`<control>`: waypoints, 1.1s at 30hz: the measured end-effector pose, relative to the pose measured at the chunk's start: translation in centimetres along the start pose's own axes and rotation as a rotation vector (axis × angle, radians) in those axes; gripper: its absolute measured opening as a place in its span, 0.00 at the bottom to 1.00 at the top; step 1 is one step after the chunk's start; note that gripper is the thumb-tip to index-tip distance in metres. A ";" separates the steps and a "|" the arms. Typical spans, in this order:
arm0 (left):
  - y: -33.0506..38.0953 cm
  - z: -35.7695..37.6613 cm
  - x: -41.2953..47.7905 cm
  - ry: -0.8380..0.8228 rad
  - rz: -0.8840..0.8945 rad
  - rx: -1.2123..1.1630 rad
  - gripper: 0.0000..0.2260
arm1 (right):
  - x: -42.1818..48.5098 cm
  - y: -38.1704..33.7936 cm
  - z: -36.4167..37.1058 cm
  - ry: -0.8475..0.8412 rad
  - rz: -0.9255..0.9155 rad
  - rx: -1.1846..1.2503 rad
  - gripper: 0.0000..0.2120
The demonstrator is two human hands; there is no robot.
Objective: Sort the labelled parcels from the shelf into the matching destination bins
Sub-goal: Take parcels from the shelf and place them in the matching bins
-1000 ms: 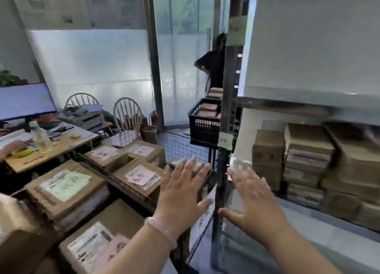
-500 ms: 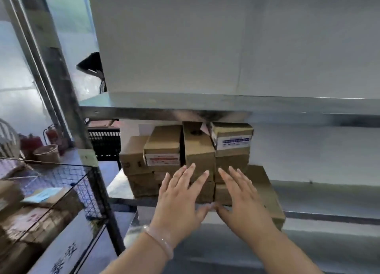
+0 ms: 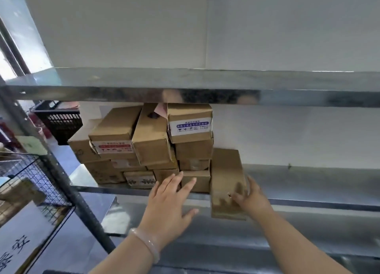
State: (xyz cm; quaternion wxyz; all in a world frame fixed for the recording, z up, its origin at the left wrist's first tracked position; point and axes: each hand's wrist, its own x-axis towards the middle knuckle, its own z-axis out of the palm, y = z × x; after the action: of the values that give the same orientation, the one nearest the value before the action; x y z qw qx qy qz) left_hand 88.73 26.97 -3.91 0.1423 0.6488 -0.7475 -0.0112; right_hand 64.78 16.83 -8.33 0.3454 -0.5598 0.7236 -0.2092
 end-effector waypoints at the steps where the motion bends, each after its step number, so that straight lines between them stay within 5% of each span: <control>1: 0.0 0.2 -0.1 -0.020 -0.012 -0.003 0.32 | 0.7 0.5 0.2 -0.021 0.060 0.098 0.45; 5: -0.3 0.8 -0.3 -0.086 -0.036 0.003 0.32 | 2.4 2.8 1.1 -0.127 0.224 0.387 0.46; 8: -0.4 1.2 -0.3 -0.122 -0.044 0.004 0.32 | 2.2 3.8 1.4 -0.254 0.275 0.631 0.34; 13: 0.3 1.9 0.3 -0.168 -0.025 -0.042 0.31 | 0.7 4.6 1.8 -0.188 0.216 0.686 0.26; 25: 5.3 1.1 0.4 -0.349 0.004 -0.554 0.37 | -12.0 5.3 -1.3 0.276 -0.221 0.458 0.35; 33: 7.2 -3.7 -4.6 -0.415 -0.117 -1.203 0.65 | -23.5 0.3 0.9 0.573 -0.303 0.036 0.45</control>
State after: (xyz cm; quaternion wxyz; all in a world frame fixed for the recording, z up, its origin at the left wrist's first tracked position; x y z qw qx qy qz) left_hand 83.12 33.20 0.17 0.3331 0.4794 -0.5860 -0.5620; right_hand 68.44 39.45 -2.89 0.1027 -0.5731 0.6961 -0.4200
